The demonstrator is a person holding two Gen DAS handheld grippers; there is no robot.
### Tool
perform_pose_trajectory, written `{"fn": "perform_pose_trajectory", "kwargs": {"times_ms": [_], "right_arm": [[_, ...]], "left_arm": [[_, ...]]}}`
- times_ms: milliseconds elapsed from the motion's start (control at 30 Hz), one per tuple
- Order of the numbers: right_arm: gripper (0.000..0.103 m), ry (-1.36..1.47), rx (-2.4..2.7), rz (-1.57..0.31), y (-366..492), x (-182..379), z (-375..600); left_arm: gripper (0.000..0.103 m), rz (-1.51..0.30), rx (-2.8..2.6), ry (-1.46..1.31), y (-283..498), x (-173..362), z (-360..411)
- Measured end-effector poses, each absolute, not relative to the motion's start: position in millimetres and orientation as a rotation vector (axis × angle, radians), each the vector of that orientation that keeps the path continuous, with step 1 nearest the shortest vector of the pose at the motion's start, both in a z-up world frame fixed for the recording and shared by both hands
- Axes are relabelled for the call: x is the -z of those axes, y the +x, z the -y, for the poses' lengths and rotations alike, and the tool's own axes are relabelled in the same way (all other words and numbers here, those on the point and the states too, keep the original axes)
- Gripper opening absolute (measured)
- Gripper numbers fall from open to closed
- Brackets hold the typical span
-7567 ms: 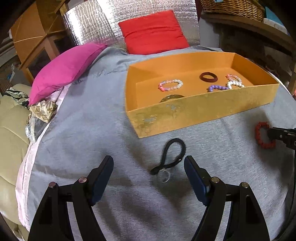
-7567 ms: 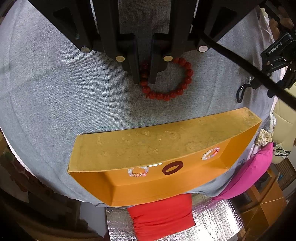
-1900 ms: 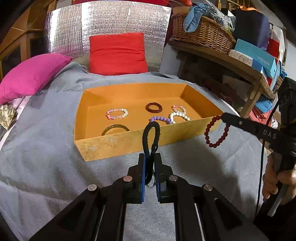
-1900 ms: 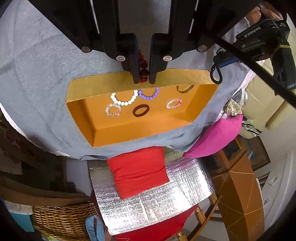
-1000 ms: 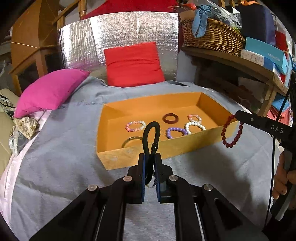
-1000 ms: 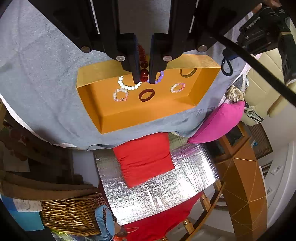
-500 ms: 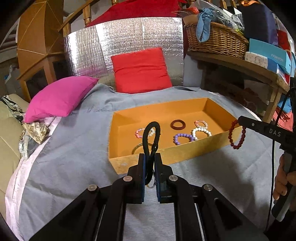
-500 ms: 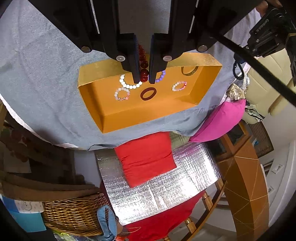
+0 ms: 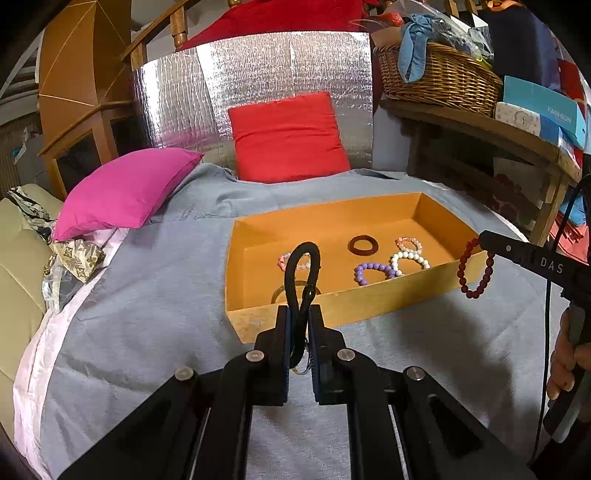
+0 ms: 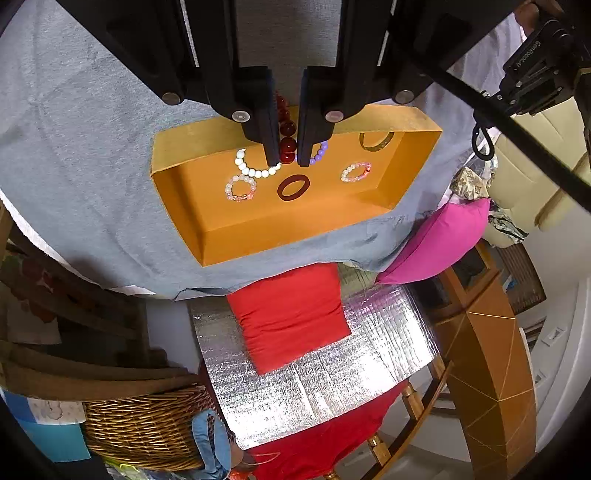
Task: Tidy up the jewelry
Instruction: 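Carry the hair tie and red bead bracelet over the orange box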
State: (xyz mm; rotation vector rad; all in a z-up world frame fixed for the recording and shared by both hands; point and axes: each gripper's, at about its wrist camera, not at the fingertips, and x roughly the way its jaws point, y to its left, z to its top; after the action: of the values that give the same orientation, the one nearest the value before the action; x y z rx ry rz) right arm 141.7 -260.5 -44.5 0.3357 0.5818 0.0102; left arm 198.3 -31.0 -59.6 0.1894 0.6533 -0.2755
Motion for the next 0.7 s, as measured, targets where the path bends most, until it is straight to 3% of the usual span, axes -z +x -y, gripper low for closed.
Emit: {"fn": "perform_pose_trajectory", "kwargs": {"times_ms": [700], "right_arm": [[0.01,0.338,0.017,-0.576,142,44,275]], "left_arm": [[0.01,-0.668,0.305,0.2,204,66,55]]}}
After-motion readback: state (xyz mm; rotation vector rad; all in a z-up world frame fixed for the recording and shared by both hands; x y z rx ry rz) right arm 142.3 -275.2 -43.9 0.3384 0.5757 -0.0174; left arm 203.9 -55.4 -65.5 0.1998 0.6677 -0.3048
